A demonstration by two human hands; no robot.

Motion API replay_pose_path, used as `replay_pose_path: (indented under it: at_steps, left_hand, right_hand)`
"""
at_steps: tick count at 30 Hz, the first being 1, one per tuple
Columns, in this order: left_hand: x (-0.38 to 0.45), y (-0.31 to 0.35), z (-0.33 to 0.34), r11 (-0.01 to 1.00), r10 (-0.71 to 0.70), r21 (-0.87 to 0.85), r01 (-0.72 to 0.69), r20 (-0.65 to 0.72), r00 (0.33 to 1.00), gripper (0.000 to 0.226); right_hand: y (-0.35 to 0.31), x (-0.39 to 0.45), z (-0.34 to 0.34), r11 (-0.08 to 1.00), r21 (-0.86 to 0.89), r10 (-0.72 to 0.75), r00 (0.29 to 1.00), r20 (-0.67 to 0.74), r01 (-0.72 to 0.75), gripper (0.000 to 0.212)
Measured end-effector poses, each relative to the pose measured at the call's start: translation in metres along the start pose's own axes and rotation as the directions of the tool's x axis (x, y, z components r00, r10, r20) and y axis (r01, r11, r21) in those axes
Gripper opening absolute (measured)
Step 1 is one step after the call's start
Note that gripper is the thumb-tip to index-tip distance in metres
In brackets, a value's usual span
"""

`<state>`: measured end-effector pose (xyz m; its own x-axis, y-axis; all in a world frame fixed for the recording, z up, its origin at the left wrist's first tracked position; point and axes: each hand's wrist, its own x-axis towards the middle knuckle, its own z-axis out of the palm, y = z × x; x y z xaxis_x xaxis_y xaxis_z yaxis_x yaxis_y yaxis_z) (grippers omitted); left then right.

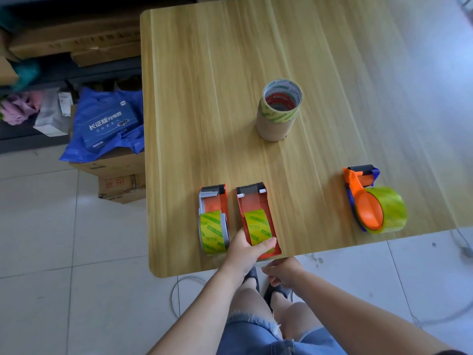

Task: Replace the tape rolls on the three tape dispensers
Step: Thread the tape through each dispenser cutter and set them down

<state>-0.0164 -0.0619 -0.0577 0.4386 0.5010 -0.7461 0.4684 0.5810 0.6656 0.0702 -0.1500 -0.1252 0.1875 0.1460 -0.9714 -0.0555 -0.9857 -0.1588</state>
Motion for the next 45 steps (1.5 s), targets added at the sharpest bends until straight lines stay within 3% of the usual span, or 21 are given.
replay_pose_path:
  at_steps: [5,8,9,12,16,18,21,24,26,29,33,35,39,42,45]
  left_hand:
    - [-0.009,0.008,0.009,0.994,-0.031,0.098,0.042,-0.112,0.993,0.032]
    - [-0.019,0.004,0.005,0.917,-0.021,0.392,0.068,-0.121,0.992,0.082]
    - [-0.023,0.003,0.002,0.879,-0.001,0.474,0.048,-0.098,0.995,0.087]
    - [-0.036,0.013,-0.012,0.756,0.066,0.655,0.017,-0.102,0.993,0.075]
    - [-0.053,0.049,-0.006,0.644,0.375,0.756,-0.119,-0.176,0.91,0.035]
    - [-0.052,0.064,0.016,0.625,0.476,0.744,-0.235,-0.124,0.871,0.02]
    - [-0.04,0.074,0.066,0.676,0.497,0.646,-0.353,-0.047,0.866,0.013]
    - [-0.019,0.071,0.121,0.852,0.324,0.441,-0.284,-0.017,0.946,0.013]
    - [-0.007,0.067,0.157,0.926,0.191,0.331,-0.184,0.009,0.981,0.019]
    - [0.006,0.061,0.2,0.975,0.06,0.215,-0.056,-0.014,0.998,0.024]
    - [0.02,0.06,0.238,0.989,-0.025,0.143,0.034,-0.059,0.998,0.033]
    - [0.024,0.062,0.247,0.991,-0.053,0.117,0.066,-0.105,0.993,0.032]
    - [0.034,0.065,0.252,0.993,-0.024,0.11,0.046,-0.194,0.981,0.039]
    - [0.035,0.06,0.247,0.988,0.002,0.15,0.035,-0.235,0.972,0.051]
    - [0.028,0.057,0.237,0.991,0.039,0.134,-0.011,-0.214,0.976,0.041]
  right_hand:
    - [0.003,-0.003,-0.001,0.982,0.077,0.161,0.978,0.13,-0.172,0.008]
    - [0.006,-0.008,-0.004,0.99,-0.046,0.135,0.983,0.125,-0.13,0.025]
    - [0.005,-0.013,-0.008,0.986,-0.152,0.09,0.99,0.109,-0.073,0.032]
    - [0.009,-0.031,-0.027,0.892,-0.431,-0.109,0.99,0.092,0.138,0.037]
    - [0.019,-0.062,-0.067,0.767,-0.558,-0.376,0.927,0.012,0.318,0.034]
    - [0.023,-0.08,-0.095,0.709,-0.573,-0.526,0.85,-0.041,0.411,0.028]
    - [0.03,-0.112,-0.145,0.609,-0.6,-0.71,0.694,-0.12,0.519,0.026]
    - [0.038,-0.123,-0.201,0.619,-0.546,-0.768,0.581,-0.27,0.564,0.019]
    - [0.042,-0.114,-0.234,0.659,-0.458,-0.751,0.546,-0.37,0.596,0.015]
    - [0.039,-0.088,-0.271,0.718,-0.344,-0.693,0.578,-0.43,0.604,0.023]
    - [0.024,-0.059,-0.289,0.848,-0.225,-0.529,0.802,-0.278,0.481,0.044]
    - [0.021,-0.053,-0.284,0.892,-0.078,-0.452,0.867,-0.208,0.446,0.046]
    - [0.016,-0.047,-0.276,0.898,0.157,-0.383,0.906,-0.178,0.41,0.049]
    - [0.011,-0.05,-0.278,0.9,0.097,-0.412,0.902,-0.131,0.426,0.048]
    - [0.003,-0.056,-0.283,0.853,-0.094,-0.521,0.839,-0.158,0.513,0.045]
